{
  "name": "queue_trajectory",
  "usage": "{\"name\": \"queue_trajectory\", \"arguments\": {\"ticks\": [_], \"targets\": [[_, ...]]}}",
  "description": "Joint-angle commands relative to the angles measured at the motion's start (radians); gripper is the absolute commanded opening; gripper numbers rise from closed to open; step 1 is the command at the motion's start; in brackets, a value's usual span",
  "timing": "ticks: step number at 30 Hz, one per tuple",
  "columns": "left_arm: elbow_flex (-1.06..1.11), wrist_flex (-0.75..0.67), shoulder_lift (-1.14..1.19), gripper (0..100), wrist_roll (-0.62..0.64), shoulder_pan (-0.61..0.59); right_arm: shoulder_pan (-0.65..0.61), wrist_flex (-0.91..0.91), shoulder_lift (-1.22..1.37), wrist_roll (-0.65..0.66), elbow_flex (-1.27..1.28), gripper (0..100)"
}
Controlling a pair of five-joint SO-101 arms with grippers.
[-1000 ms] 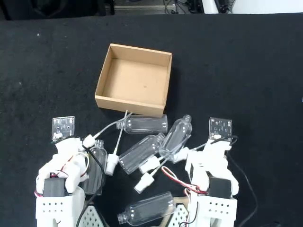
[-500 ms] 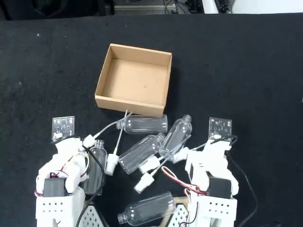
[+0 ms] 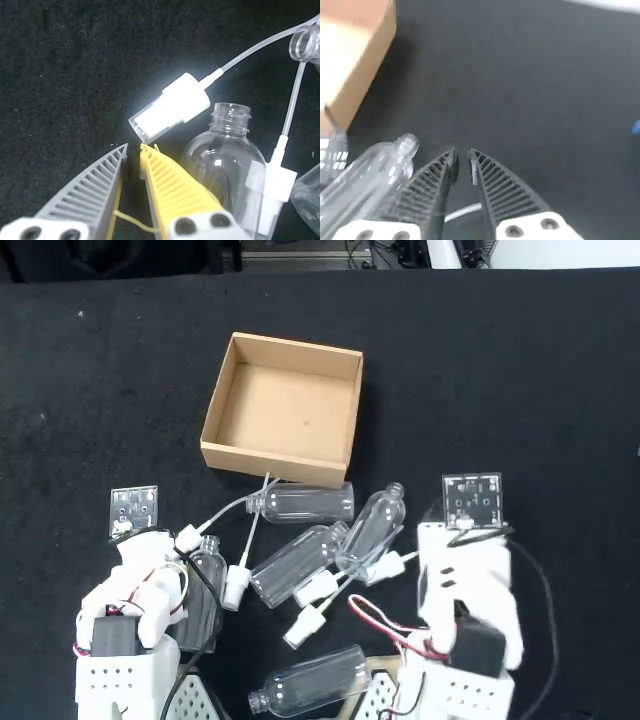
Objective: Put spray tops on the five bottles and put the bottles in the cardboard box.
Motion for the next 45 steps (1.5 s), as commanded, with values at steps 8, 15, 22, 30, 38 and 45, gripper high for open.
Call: {"name": "queue_trajectory", "arguments": {"ticks": [8,15,22,30,38,45], "targets": [[-0.09,-0.015,-0.017,3,-0.207,-0.061,0.02,0.187,-0.094,0.035,-0.283,18.5],[-0.357,-0.014,-0.011,4,-0.456,-0.168,0.02,0.19,-0.093,0.035,-0.325,19.4],[-0.487,0.077,0.037,27,-0.456,-0.183,-0.029,0.196,-0.019,0.028,-0.458,19.4],[-0.668,0.163,0.508,25,-0.456,-0.101,-0.149,0.164,0.291,0.026,-0.443,19.4],[-0.826,0.258,0.967,25,-0.433,0.124,-0.147,0.023,0.328,0.026,-0.186,19.4],[-0.776,0.164,1.123,25,-0.307,0.189,-0.147,-0.061,0.303,0.026,-0.021,19.4]]}}
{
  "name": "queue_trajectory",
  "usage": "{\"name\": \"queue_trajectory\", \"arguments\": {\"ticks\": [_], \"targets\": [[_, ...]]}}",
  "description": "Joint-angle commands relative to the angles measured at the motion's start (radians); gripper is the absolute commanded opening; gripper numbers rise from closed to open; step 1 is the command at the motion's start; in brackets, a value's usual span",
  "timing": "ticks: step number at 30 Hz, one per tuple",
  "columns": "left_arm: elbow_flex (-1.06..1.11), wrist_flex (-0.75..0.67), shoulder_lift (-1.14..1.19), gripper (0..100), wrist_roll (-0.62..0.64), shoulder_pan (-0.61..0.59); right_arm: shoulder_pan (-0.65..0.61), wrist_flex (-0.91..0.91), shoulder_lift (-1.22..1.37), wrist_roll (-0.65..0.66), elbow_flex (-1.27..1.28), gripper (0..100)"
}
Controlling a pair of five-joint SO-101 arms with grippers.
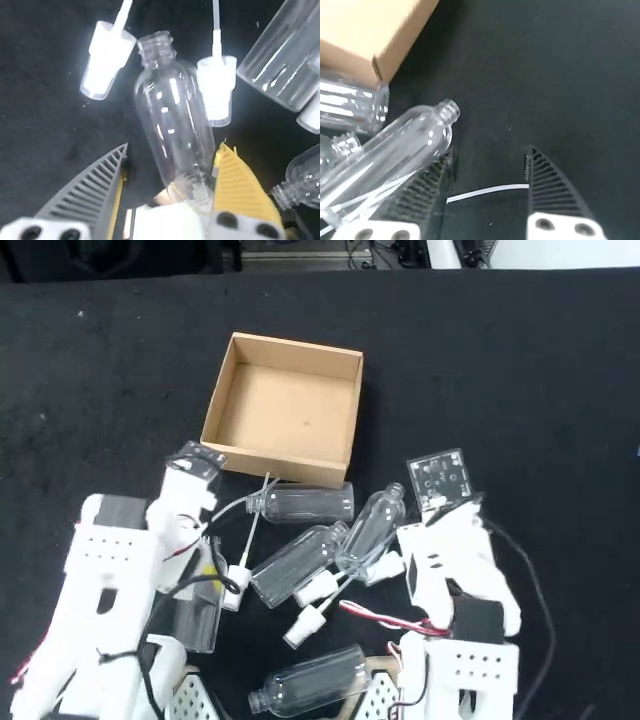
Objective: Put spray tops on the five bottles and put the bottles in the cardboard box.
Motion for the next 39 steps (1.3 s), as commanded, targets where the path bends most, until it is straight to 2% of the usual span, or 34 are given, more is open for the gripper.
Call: {"name": "queue_trajectory", "arguments": {"ticks": [1,9,18,20,23,27,30,35,37,39], "targets": [[0.012,-0.087,0.055,25,0.058,0.054,-0.012,-0.046,-0.028,-0.002,0.018,19.4],[0.2,-0.281,0.054,25,0.092,0.062,-0.014,-0.044,-0.096,-0.002,0.074,19.4],[0.226,-0.302,0.054,25,0.086,0.067,-0.014,-0.037,-0.228,-0.002,0.139,19.4],[0.226,-0.302,0.054,23,0.038,0.065,-0.014,-0.034,-0.249,-0.002,0.153,19.4],[0.226,-0.301,0.054,16,-0.043,0.062,-0.015,0.015,-0.278,-0.002,0.145,19.4],[0.22,-0.292,0.054,11,-0.08,0.062,-0.018,0.043,-0.317,-0.002,0.143,19.4],[0.13,-0.209,0.054,11,-0.084,0.062,-0.018,0.043,-0.326,-0.002,0.148,19.4],[-0.255,0.091,0.061,11,-0.084,0.053,-0.018,0.043,-0.326,-0.002,0.148,19.4],[-0.406,0.169,0.068,11,-0.084,0.004,-0.018,0.044,-0.325,-0.002,0.148,19.4],[-0.507,0.192,0.091,11,-0.086,-0.094,-0.018,0.057,-0.326,-0.002,0.147,19.4]]}}
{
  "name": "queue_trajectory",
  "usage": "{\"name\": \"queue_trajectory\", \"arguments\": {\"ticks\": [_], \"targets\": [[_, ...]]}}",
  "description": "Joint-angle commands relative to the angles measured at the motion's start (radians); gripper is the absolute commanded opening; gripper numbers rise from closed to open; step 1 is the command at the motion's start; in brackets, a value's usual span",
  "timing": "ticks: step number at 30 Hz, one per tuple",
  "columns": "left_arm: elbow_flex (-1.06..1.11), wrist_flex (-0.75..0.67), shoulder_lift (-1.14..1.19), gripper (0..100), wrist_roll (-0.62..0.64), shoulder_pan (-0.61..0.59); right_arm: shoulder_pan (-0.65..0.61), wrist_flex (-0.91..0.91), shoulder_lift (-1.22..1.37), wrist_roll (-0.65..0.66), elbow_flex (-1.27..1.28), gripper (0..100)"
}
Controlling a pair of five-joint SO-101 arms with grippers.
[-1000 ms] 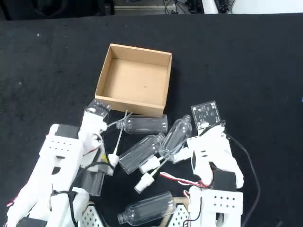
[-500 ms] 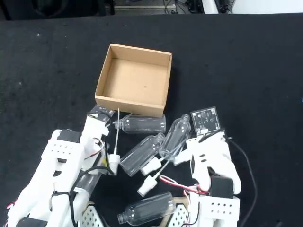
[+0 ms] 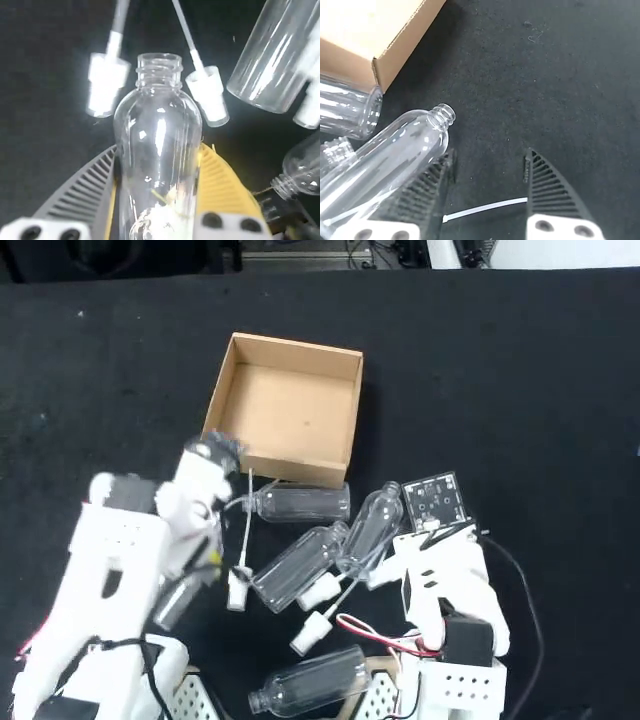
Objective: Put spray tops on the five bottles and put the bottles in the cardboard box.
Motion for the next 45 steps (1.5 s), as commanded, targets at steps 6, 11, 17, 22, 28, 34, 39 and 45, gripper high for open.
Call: {"name": "queue_trajectory", "arguments": {"ticks": [6,11,17,22,28,34,39,45], "targets": [[-0.375,0.089,0.261,11,-0.158,-0.552,-0.017,0.021,-0.021,-0.002,-0.012,19.4],[-0.367,-0.083,0.474,11,-0.285,-0.895,-0.018,0.021,-0.019,-0.002,-0.01,19.4],[-0.367,-0.235,0.655,11,-0.377,-1.124,-0.018,0.021,-0.025,-0.002,0.001,19.4],[-0.367,-0.339,0.76,11,-0.387,-1.188,-0.018,0.015,-0.025,-0.002,0.013,19.4],[-0.377,-0.373,0.813,19,-0.425,-1.193,-0.018,0.02,-0.025,-0.003,0.013,19.4],[-0.377,-0.374,0.799,31,-0.499,-1.191,-0.018,0.021,-0.025,-0.003,0.013,19.4],[-0.352,-0.453,0.809,29,-0.531,-1.175,-0.018,0.021,-0.025,-0.003,0.015,19.4],[-0.259,-0.569,0.776,29,-0.534,-1.17,-0.018,0.021,-0.025,-0.003,0.015,19.4]]}}
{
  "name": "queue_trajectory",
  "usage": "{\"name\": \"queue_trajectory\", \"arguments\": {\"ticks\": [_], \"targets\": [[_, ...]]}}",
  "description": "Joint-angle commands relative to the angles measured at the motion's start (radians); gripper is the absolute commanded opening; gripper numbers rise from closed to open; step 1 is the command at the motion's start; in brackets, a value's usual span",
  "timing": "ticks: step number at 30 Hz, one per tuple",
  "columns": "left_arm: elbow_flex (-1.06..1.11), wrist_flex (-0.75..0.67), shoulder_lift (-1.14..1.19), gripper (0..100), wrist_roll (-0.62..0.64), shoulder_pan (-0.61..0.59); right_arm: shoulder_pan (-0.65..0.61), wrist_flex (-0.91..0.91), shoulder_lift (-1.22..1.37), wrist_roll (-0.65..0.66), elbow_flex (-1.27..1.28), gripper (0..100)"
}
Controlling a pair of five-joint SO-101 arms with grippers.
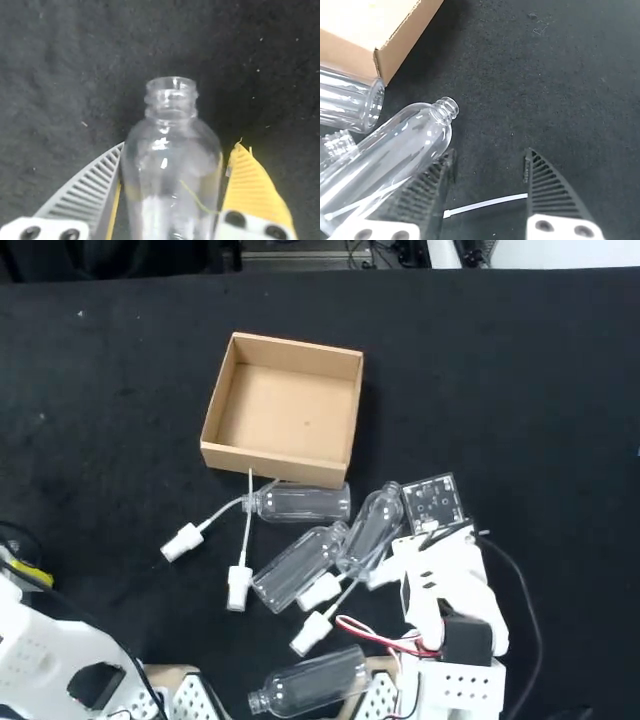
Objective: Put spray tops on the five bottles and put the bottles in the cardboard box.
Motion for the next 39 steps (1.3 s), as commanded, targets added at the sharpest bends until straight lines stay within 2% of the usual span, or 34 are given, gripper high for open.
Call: {"name": "queue_trajectory", "arguments": {"ticks": [1,8,15,18,21,26,30,33,35,39], "targets": [[0.028,-0.046,-0.052,29,-0.008,0.018,-0.015,0.005,-0.015,-0.003,-0.002,19.4],[0.031,-0.035,-0.114,28,-0.006,0.008,-0.015,0.005,-0.015,-0.003,-0.005,19.4],[0.108,0.034,-0.124,6,-0.012,0.056,-0.014,0.031,-0.005,0.006,-0.099,19.4],[0.107,0.037,-0.124,6,-0.005,0.056,-0.014,0.078,-0.004,0.009,-0.18,19.4],[0.101,0.038,-0.157,5,0.02,0.056,-0.02,0.103,-0.002,0.068,-0.245,19.4],[0.159,0.037,-0.334,5,0.192,0.096,-0.193,0.15,0.091,0.115,-0.36,19.4],[0.237,0.028,-0.499,3,0.385,0.114,-0.353,0.172,0.303,0.11,-0.532,19.4],[0.26,0.034,-0.568,3,0.506,0.107,-0.52,0.183,0.509,0.11,-0.667,19.4],[0.257,0.031,-0.578,3,0.554,0.079,-0.629,0.181,0.651,0.11,-0.745,19.4],[0.22,0.012,-0.568,3,0.565,-0.007,-0.815,0.152,0.94,0.11,-0.878,19.4]]}}
